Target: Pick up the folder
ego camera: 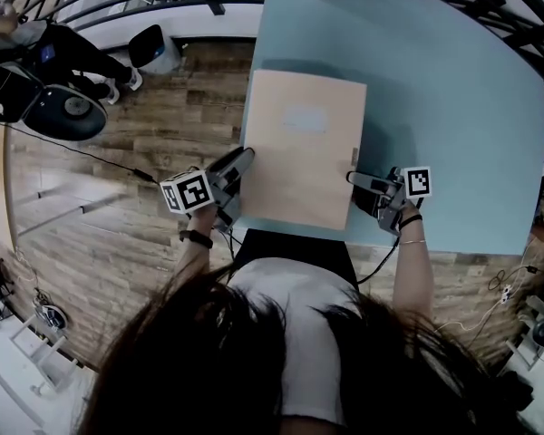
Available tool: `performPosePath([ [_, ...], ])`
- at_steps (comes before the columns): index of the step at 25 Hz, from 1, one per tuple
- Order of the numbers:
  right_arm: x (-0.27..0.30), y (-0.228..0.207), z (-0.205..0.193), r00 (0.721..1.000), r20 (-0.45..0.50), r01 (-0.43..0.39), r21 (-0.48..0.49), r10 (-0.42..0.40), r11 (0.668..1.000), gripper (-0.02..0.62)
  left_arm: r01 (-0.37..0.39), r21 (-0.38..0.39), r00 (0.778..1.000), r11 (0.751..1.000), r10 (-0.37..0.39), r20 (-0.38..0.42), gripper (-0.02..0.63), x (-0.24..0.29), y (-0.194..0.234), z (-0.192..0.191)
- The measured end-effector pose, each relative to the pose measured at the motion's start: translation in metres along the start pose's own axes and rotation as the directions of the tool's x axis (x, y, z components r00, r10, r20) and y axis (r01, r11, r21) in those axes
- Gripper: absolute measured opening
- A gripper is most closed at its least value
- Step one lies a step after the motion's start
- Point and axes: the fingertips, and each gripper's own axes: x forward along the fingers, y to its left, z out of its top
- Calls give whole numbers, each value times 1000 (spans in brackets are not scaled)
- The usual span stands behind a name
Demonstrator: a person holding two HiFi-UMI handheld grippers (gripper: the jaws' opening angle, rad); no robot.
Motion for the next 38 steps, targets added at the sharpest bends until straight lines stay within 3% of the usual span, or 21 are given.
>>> performPosePath([
  [3,32,-2,-2,998,-54,33,-61,-36,998,298,4,-2,1000,1000,-4,-2,220,1,1,1],
  [7,60,1,-4,997,-77,26,-40,-29,999,298,8,-6,1000,1000,-8,8,221,-1,4,1],
  [17,59,-2,-2,997,-55,48,-17,-49,999,298,24,-21,1000,999,-24,5,222,-2,1,2],
  [26,61,1,-5,998,-43,44,-62,-47,997,296,53,-53,998,997,-51,30,225,-2,0,3],
  [31,60,7,-1,997,-39,62,-95,-66,993,295,31,46,999,998,-31,14,224,-1,-4,14],
  [38,50,43,3,998,3,56,-198,-56,979,295,85,121,995,989,-90,31,224,-2,-40,29],
])
